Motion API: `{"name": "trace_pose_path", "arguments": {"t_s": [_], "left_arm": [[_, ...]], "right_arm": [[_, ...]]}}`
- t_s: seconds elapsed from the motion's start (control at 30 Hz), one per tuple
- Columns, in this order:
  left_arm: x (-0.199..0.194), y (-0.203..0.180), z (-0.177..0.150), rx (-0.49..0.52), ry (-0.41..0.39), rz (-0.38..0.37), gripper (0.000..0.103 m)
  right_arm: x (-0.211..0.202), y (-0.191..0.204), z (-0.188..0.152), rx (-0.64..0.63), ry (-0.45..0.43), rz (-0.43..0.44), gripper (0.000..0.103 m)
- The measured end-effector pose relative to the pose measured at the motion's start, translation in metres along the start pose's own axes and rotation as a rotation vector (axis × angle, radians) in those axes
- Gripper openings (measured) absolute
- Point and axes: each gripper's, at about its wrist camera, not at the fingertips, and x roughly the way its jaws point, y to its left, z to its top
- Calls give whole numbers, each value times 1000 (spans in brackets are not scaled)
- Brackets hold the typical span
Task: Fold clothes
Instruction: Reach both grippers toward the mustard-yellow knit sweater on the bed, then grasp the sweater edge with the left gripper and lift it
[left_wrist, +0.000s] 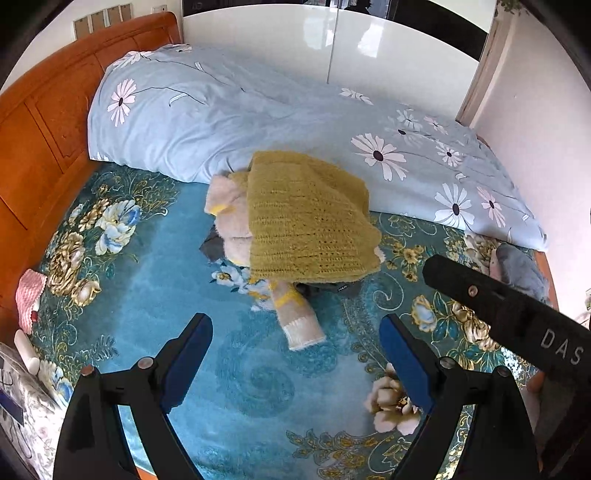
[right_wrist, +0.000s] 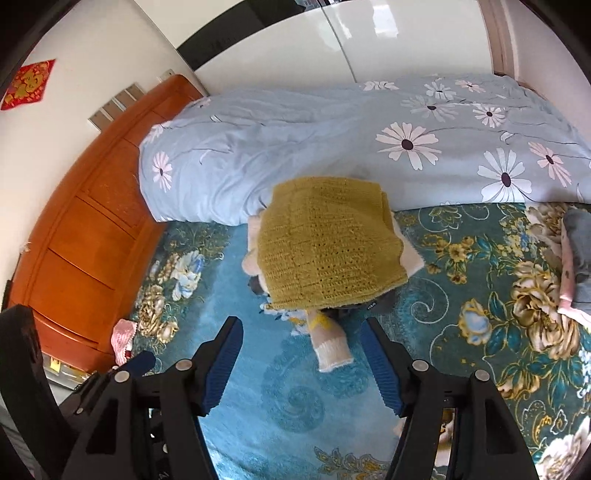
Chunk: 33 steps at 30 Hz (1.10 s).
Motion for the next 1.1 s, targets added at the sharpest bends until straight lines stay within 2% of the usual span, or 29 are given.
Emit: {"name": "trace_pose_path", "arguments": {"t_s": [0.33,0.57,0.7,0.87,0.97,1.03,1.07,1.1], "left_arm": [[31,33,28,19,-2,-54,92],[105,67,47,-71,143,-204,92],[149,87,58,-124,228,-291,92],[209,100,91,-190,317,-313,91],[240,101,115,-240,347,-359,86],[257,100,128,-273,363,-394,79],[265,100,132,-302,383,-418,66],[272,99,134,-331,403,-441,48]], "right_arm": [[28,28,15,16,6,-119,70],[67,32,23,53,44,-232,70],[79,17,23,81,83,-305,70],[78,-25,16,205,140,-411,70],[67,-42,6,255,178,-473,70],[62,-53,-2,293,211,-503,70],[60,-57,-7,310,227,-515,70],[58,-60,-12,324,244,-524,70]]}}
